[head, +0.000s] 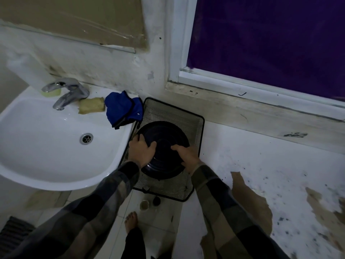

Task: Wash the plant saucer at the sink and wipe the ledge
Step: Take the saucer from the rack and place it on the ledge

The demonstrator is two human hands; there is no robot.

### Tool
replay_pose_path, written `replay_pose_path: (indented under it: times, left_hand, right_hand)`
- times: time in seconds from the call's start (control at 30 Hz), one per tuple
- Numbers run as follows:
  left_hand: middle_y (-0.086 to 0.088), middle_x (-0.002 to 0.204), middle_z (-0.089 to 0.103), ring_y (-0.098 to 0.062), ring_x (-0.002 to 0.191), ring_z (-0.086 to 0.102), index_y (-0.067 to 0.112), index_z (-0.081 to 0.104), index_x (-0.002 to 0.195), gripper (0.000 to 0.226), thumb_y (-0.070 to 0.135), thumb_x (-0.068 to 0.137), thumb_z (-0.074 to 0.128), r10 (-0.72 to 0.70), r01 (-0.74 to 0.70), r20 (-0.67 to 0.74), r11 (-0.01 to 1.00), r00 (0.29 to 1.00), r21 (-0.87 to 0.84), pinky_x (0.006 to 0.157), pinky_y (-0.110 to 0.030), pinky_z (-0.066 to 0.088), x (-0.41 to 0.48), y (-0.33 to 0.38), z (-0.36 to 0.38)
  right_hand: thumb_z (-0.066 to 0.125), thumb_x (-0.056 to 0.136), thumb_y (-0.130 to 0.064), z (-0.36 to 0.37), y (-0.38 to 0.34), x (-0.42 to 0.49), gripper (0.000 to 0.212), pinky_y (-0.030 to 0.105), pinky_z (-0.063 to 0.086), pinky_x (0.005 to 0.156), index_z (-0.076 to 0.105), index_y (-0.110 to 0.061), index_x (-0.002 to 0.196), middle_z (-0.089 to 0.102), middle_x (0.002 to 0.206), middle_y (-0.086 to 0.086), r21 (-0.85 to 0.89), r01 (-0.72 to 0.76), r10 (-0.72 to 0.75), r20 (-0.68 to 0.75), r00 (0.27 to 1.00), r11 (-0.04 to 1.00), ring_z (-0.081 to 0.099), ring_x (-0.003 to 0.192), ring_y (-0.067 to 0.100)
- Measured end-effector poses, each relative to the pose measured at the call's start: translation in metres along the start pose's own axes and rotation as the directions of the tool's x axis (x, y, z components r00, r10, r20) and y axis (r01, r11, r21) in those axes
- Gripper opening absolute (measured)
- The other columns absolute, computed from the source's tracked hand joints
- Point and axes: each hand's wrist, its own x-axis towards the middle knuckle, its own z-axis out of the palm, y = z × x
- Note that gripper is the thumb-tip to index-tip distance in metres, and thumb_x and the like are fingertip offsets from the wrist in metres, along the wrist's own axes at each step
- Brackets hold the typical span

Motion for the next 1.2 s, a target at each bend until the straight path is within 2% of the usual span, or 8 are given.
replay_pose_path:
  times: [0.07, 0.23, 0.37, 0.5, 0.67, 0.8, 1.07, 1.2]
  left_hand:
    - [-0.019, 0.143, 0.038, -0.036, 0.129, 0.036, 0.002, 0.038, 0.14, 0.089, 0.061, 0.074, 0.034, -0.006, 0.006, 0.01, 1.0, 1.0, -0.011, 0.11, -0.046, 0.032, -0.001, 0.0, -0.002]
    - [-0.02, 0.143, 0.038, -0.038, 0.13, 0.035, 0.002, 0.038, 0.14, 0.073, 0.052, 0.087, 0.042, -0.028, 0.028, 0.007, 0.997, 1.0, -0.072, 0.111, -0.046, 0.03, -0.003, 0.0, -0.006]
    - [-0.018, 0.137, 0.046, -0.034, 0.122, 0.046, 0.004, 0.046, 0.133, 0.055, 0.042, 0.094, 0.043, -0.066, 0.068, 0.018, 0.974, 0.998, -0.216, 0.105, -0.042, 0.038, -0.005, 0.005, -0.012]
    - [-0.015, 0.14, 0.046, -0.032, 0.123, 0.047, 0.004, 0.043, 0.137, 0.053, 0.038, 0.097, 0.042, -0.114, 0.126, 0.058, 0.948, 0.992, -0.293, 0.101, -0.034, 0.038, -0.016, 0.017, -0.019]
    - [-0.011, 0.151, 0.034, -0.029, 0.136, 0.035, 0.009, 0.033, 0.145, 0.055, 0.036, 0.098, 0.041, -0.05, 0.044, -0.007, 0.938, 0.999, -0.343, 0.113, -0.038, 0.029, -0.045, 0.04, -0.029]
    - [-0.007, 0.109, 0.06, -0.03, 0.105, 0.055, 0.019, 0.057, 0.1, 0.027, 0.035, 0.1, 0.035, -0.028, 0.035, 0.022, 0.773, 0.999, -0.633, 0.092, -0.038, 0.042, -0.072, 0.063, -0.039]
    - [-0.003, 0.084, 0.061, -0.024, 0.075, 0.062, 0.018, 0.06, 0.095, 0.031, 0.038, 0.094, 0.036, -0.011, 0.153, 0.174, 0.533, 0.985, -0.832, 0.068, -0.032, 0.045, -0.131, 0.059, -0.031]
    - [-0.006, 0.1, 0.065, -0.022, 0.081, 0.063, 0.018, 0.059, 0.108, 0.026, 0.035, 0.096, 0.043, 0.041, 0.16, 0.217, 0.543, 0.975, -0.824, 0.067, -0.03, 0.05, -0.154, 0.052, -0.017]
  right_hand:
    - [0.08, 0.062, -0.036, -0.004, -0.003, -0.004, 0.091, 0.028, 0.048, 0.082, 0.038, -0.01, 0.139, 0.053, 0.131, 0.008, 0.054, -0.001, -0.001, 0.037, 0.999, 0.999, 0.055, 0.104, 0.02]
    - [0.075, 0.062, -0.036, -0.026, -0.009, -0.006, 0.08, 0.036, 0.053, 0.089, 0.05, -0.005, 0.132, 0.06, 0.121, 0.011, 0.1, -0.041, 0.039, 0.016, 0.999, 0.994, 0.06, 0.102, 0.026]
    - [0.059, 0.09, -0.013, -0.051, -0.028, -0.036, 0.025, 0.023, 0.048, 0.052, 0.059, -0.003, 0.113, 0.063, 0.093, 0.009, 0.107, 0.021, -0.024, 0.025, 0.999, 0.994, 0.058, 0.073, 0.017]
    - [0.056, 0.094, -0.014, -0.06, -0.037, -0.068, 0.026, 0.025, 0.049, 0.057, 0.057, -0.01, 0.12, 0.063, 0.099, 0.006, 0.189, 0.072, -0.109, 0.192, 0.975, 0.979, 0.059, 0.083, 0.017]
    - [0.062, 0.089, -0.011, -0.061, -0.039, -0.104, 0.024, 0.025, 0.051, 0.067, 0.061, -0.008, 0.113, 0.063, 0.106, 0.01, 0.029, 0.397, -0.392, 0.239, 0.888, 0.917, 0.062, 0.087, 0.017]
    - [0.069, 0.083, -0.014, -0.065, -0.024, -0.13, 0.02, 0.024, 0.051, 0.078, 0.065, -0.01, 0.102, 0.065, 0.099, 0.003, -0.305, 0.702, -0.639, 0.291, 0.712, 0.643, 0.063, 0.086, 0.014]
    - [0.065, 0.075, -0.002, -0.095, 0.035, -0.16, 0.015, 0.037, 0.051, 0.067, 0.066, -0.007, 0.089, 0.065, 0.091, 0.009, -0.618, 0.785, -0.903, 0.318, 0.288, 0.032, 0.06, 0.08, 0.027]
    - [0.065, 0.069, -0.001, -0.111, 0.053, -0.17, 0.016, 0.039, 0.051, 0.053, 0.067, -0.008, 0.082, 0.065, 0.082, 0.008, -0.68, 0.722, -0.908, 0.375, 0.189, -0.13, 0.059, 0.068, 0.027]
